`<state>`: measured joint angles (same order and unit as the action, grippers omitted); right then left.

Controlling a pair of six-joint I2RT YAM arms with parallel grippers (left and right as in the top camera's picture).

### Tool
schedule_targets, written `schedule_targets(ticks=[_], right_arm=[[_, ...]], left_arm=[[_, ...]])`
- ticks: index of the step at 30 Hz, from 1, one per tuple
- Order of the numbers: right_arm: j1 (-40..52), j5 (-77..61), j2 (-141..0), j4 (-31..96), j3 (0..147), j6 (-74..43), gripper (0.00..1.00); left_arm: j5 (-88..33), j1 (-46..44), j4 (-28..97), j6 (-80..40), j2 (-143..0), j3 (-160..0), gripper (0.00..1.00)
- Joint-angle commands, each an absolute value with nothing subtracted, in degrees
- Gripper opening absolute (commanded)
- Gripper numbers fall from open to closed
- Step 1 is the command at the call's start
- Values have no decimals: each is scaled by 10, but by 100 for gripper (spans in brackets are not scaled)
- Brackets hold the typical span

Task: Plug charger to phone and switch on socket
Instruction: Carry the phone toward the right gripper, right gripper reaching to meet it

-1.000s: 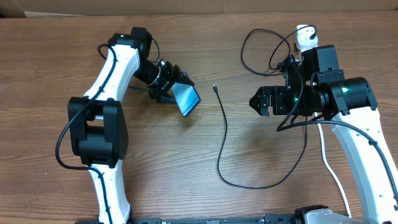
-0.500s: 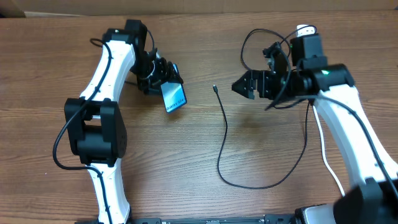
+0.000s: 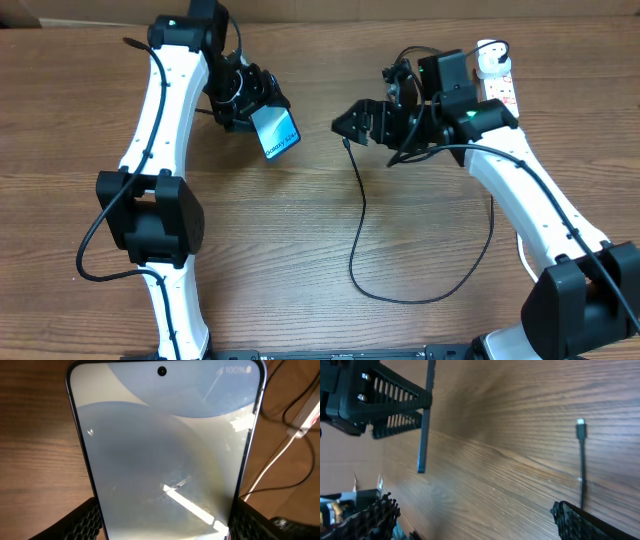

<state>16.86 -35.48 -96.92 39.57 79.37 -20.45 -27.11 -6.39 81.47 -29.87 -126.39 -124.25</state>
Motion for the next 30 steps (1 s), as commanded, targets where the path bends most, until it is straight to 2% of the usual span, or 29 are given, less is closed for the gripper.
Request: schedule_targets(ticks=[1,7,13,19,30], right_arm=[[188,-312,-966,369,806,-290,100],[229,-248,-967,317,806,-361,100],[262,-219,-978,281,806,-395,100],[293,-178,-992,269,806,-422,100],[341,-64,-1004,217,806,-481,69]], left_arm=[[-272,-69,817,-399,-1260,-1263,20],[-309,-71,818,-506,-1260,-1263,28],[-385,-71,801,-521,-1260,-1263,20],[-410,-71,797,-524,-1260,-1263,20],[-478,-72,795,-530,-1260,-1263,20]])
